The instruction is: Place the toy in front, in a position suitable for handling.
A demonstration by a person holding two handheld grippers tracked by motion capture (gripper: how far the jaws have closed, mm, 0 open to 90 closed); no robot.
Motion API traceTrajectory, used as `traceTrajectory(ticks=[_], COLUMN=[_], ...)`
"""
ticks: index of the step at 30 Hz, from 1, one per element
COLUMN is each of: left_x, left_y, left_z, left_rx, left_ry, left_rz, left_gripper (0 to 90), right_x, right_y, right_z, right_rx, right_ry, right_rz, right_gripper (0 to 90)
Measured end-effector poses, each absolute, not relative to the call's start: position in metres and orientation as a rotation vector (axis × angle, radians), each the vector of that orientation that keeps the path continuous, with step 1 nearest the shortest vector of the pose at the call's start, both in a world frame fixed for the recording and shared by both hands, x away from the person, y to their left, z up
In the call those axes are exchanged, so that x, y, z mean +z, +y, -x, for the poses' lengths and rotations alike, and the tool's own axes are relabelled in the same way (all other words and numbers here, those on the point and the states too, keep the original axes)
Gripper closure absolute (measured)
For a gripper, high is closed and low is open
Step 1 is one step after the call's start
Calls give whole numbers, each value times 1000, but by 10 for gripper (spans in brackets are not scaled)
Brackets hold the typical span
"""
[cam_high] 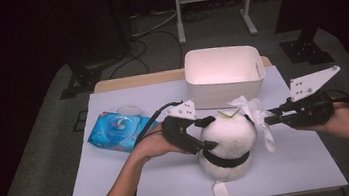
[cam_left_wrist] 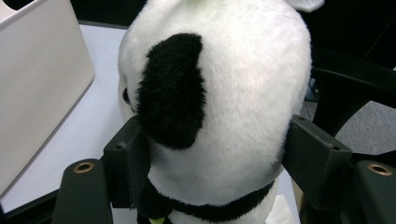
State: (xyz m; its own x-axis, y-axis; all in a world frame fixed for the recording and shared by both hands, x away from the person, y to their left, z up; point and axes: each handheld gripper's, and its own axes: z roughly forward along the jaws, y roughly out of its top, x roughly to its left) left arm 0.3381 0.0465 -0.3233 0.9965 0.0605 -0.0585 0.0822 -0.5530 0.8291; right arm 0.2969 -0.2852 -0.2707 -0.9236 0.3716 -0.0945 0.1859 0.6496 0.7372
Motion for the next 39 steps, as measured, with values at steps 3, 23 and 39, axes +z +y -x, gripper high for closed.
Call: traceTrajectory(ticks=[3,23,39], left_x=[-323,-320,-300], left_y=[46,44,53], left_z=[-338,-333,-331], left_rx=[-25,-12,24], left_ry=[91,110,107], left_rz=[-2168,-2183,-2161], left_gripper=[289,320,354], right_x=[-268,-261,-250], right_y=[-275,-237,-225], right_z=[-296,-315,-312], right_rx=[1112,1204,1267], right_ry=[2624,2756,2691], right_rz=[-398,-275,-227], right_gripper=[692,735,769])
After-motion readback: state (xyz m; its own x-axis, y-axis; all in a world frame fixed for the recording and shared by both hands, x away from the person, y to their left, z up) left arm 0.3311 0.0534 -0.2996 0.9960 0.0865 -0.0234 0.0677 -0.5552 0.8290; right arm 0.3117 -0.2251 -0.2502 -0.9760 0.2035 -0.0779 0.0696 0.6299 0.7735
